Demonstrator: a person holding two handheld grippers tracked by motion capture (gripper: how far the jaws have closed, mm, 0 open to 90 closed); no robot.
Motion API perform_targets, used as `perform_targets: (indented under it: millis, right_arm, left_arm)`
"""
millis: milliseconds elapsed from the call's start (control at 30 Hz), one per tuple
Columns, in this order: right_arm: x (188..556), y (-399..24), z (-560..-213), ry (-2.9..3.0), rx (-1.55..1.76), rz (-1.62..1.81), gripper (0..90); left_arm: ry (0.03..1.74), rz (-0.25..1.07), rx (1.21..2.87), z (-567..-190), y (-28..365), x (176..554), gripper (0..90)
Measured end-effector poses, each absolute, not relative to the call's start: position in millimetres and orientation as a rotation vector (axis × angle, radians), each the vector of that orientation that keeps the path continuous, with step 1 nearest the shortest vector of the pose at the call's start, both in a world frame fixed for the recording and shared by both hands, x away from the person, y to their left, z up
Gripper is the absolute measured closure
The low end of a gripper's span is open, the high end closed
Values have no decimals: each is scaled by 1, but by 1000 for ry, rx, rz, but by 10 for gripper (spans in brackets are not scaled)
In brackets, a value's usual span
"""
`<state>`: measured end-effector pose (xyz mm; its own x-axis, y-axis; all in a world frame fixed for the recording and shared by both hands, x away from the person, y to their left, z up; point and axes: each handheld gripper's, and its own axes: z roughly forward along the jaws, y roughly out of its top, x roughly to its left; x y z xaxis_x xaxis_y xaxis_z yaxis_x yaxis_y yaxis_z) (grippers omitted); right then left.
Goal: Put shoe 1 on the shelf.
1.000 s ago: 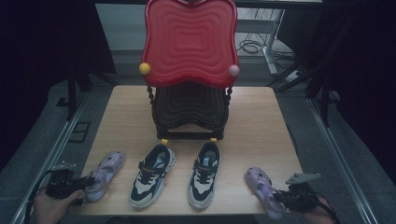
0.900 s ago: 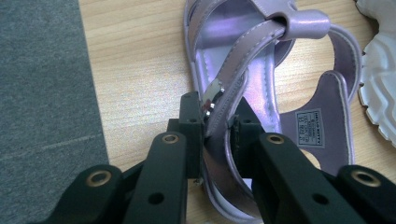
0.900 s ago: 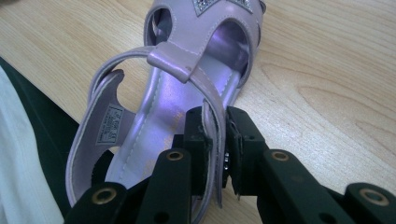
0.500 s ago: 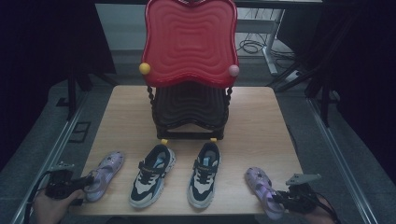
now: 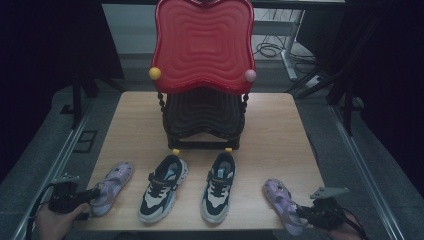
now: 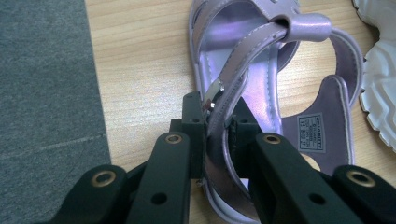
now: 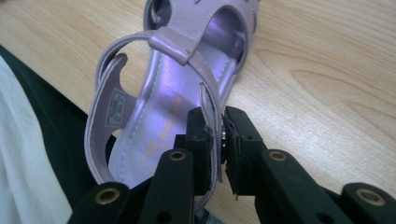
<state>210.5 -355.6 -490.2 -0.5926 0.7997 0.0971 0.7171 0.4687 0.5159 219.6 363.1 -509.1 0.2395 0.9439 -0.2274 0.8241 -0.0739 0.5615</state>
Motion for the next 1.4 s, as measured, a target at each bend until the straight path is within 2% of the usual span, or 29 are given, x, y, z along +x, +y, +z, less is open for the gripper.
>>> perform_targets:
  millis: [500,933,1167,1400]
  right_arm:
    - [211,-364,-483,2451,1339,937,813]
    - [217,-373,-473,2318,1321,1172,810]
    - [227,-367,-467,2255,1295,1290,809]
    - [244,-347,-457,2229,1249,1353,808]
  left_arm:
    - [1598,293,1838,-502,371,214,810]
    - [1511,251,1693,-492,373,216,809]
    - [1454,251,1632,-480,365,221,808]
    - [1368,247,1628,-466,342,235,808]
